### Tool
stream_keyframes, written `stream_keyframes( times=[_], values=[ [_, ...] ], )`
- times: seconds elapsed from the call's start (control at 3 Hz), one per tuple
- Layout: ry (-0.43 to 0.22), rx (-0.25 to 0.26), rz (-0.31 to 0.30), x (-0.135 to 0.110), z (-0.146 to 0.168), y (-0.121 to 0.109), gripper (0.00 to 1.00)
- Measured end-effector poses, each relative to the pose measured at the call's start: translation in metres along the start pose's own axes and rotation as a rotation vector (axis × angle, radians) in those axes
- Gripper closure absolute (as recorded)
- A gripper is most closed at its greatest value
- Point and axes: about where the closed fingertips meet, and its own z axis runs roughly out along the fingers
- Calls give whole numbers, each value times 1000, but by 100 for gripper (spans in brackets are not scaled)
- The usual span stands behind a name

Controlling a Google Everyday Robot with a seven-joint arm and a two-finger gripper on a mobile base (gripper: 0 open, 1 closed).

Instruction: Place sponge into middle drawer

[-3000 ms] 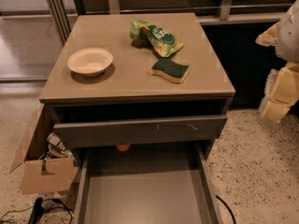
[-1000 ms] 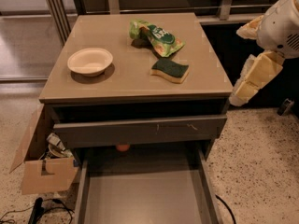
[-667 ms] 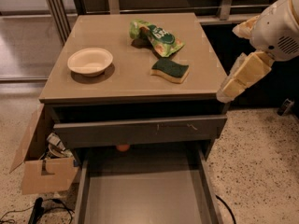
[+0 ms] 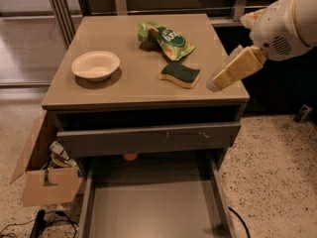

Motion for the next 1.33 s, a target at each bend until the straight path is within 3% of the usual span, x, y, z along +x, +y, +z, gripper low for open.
stream_keyframes(
  times=[0.33,1.33],
  values=[
    [-6,-4,12,-6,23,-17,0],
    [43,-107,93,9,123,-54,0]
  ],
)
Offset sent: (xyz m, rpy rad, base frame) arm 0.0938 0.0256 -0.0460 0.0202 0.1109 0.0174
